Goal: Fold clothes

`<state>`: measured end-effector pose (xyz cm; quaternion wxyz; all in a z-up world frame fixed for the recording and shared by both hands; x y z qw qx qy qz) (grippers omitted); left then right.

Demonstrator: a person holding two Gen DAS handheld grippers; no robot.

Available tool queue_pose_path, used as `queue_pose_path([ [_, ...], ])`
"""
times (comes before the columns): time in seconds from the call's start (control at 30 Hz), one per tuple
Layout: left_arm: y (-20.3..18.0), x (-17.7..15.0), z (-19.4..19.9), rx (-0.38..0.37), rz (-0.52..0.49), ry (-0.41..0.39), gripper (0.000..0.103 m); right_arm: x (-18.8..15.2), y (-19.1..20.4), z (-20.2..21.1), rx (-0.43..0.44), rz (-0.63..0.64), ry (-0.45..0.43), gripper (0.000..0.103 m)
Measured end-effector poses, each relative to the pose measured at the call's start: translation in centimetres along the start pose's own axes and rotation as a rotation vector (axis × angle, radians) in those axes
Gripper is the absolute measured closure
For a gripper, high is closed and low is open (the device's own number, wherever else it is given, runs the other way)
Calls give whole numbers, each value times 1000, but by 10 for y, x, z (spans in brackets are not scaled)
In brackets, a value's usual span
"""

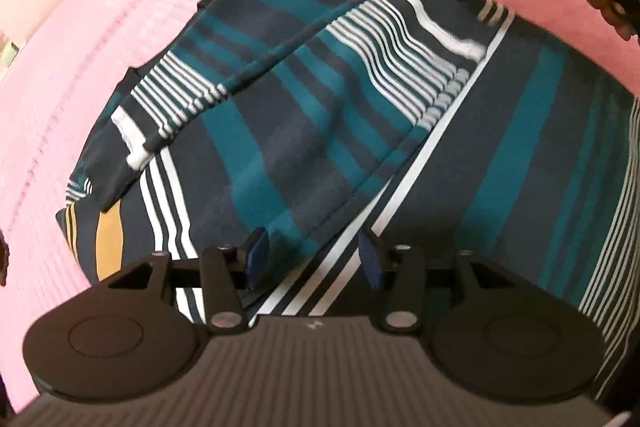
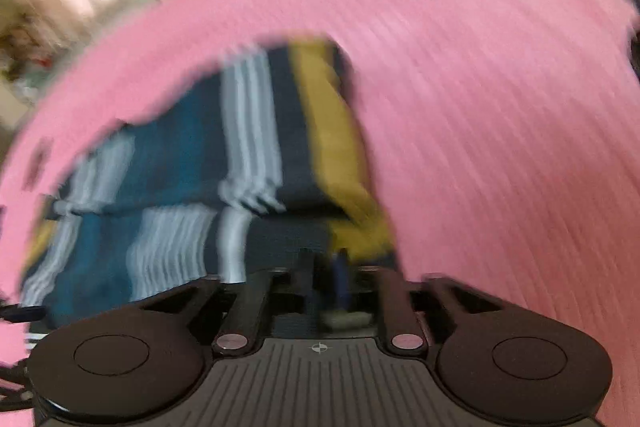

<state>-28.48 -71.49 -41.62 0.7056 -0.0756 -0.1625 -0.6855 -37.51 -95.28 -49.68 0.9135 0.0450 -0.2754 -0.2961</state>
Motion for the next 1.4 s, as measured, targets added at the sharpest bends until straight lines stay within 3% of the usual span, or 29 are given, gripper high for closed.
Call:
queue_pose_path([
  [0.07,5,-11,1,21,32,19,55,-7,-5,-1,10,-34,16,57],
  [0.13,10,-28,-2,35,78,51,54,-20,-3,5,6,10,27,56],
  [0.23,14,-59,-6,46,142,103,54,-50,-5,16,-7,50,52,54],
  [0.33,11,-84,1,40,167,105,53,-82,-8,37,-39,49,70,51],
  [0.43,1,-106,11,26,153,92,53,-115,-11,58,-71,48,89,20],
  [0.47,-4,-115,15,20,142,82,53,-126,-11,65,-83,54,98,17],
  [0.77,-50,-198,61,-20,107,28,53,-218,-21,111,-225,104,239,11],
  [0.97,-94,-254,102,-18,101,-4,52,-238,-26,134,-199,231,253,11],
  [1.07,-135,-267,116,46,-38,-25,50,-243,-35,140,-174,300,239,11],
  [1.17,-181,-282,116,174,-347,-41,36,-247,-47,148,-142,333,231,11],
  [1.3,-219,-302,92,316,-698,-43,36,-250,-65,158,-123,381,209,11],
  [1.4,-225,-306,67,398,-885,-60,38,-248,-82,162,-130,393,183,11],
])
Point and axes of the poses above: each gripper's, at about its wrist camera, not at the fingertips, and z roughly against the way its jaws point, y to its left, x to its top, the point moved 9 cm from there along -z, roughly the way its jaws point, and after that the axes turned 5 degrees about -x, right-handed, at the moved point
